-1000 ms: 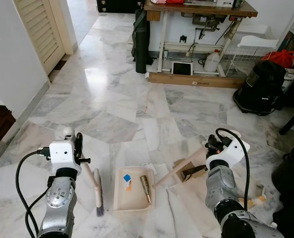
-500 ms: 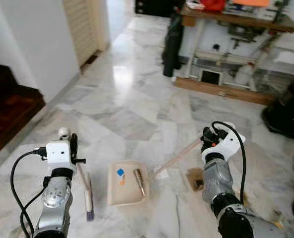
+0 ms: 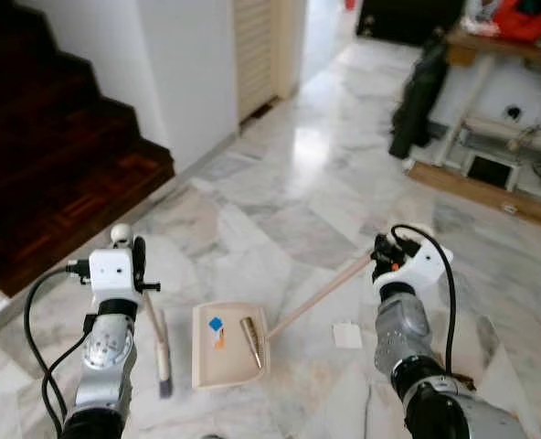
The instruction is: Sweep floor
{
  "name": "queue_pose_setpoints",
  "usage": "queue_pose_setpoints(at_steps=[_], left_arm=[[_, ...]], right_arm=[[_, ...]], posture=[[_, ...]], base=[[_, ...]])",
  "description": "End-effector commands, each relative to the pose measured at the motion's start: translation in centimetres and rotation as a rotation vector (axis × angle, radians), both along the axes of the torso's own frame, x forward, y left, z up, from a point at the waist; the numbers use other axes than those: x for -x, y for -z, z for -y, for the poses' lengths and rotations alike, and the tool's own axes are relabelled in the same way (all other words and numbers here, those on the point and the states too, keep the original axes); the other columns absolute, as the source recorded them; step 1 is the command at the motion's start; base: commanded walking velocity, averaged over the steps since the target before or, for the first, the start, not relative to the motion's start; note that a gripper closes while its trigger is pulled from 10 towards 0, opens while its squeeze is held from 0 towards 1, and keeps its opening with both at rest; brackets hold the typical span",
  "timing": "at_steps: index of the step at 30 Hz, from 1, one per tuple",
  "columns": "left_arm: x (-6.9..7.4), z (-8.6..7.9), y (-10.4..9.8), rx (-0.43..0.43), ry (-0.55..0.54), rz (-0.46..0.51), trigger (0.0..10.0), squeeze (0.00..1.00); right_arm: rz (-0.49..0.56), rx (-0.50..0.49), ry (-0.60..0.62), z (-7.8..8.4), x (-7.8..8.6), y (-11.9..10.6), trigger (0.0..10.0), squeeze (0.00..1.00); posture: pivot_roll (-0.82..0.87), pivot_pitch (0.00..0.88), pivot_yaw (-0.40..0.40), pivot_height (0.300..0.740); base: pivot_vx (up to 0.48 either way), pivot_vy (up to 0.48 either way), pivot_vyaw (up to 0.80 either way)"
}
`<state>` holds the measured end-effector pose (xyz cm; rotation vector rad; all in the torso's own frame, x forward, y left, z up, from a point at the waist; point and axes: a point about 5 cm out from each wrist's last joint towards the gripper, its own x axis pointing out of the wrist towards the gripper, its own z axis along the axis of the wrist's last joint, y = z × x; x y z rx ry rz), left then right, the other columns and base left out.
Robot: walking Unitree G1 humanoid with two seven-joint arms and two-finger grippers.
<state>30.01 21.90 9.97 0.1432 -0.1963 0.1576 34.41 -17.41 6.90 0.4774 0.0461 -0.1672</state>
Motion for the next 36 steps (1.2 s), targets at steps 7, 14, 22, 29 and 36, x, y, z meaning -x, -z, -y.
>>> queue_pose_setpoints(at_steps=[7, 14, 22, 29, 36], left_arm=[[0.2, 0.1, -0.4, -0.014, -0.007, 0.045, 10.0, 0.0], [0.7, -0.3, -0.4, -0.016, -0.024, 0.048, 10.0, 0.0], [1.3, -0.4, -0.6, -0.006, -0.049, 0.062, 10.0, 0.0], [1.4, 0.1, -0.6, 0.001, -0.043, 0.061, 10.0, 0.0], [1.4, 0.2, -0.8, 0.004, -0.042, 0.061, 10.0, 0.0]], right_arm=[[0.06, 0.052, -0.072, -0.8, -0.7, -1.2, 10.0, 0.0], [0.063, 0.049, -0.083, -0.9, -0.8, -1.4, 10.0, 0.0], [0.075, 0.031, -0.095, -1.6, -1.2, -1.9, 10.0, 0.0], [0.077, 0.026, -0.092, -1.7, -1.3, -2.0, 10.0, 0.0], [0.076, 0.026, -0.085, -1.4, -1.3, -2.1, 10.0, 0.0]], posture=[[0.07, 0.0, -0.048, 0.74], [0.09, 0.0, -0.061, 0.74], [0.09, 0.0, -0.068, 0.74], [0.08, 0.0, -0.068, 0.74], [0.08, 0.0, -0.066, 0.74]], base=[[0.0, 0.0, 0.78], [0.0, 0.0, 0.79], [0.0, 0.0, 0.79], [0.0, 0.0, 0.79], [0.0, 0.0, 0.79]])
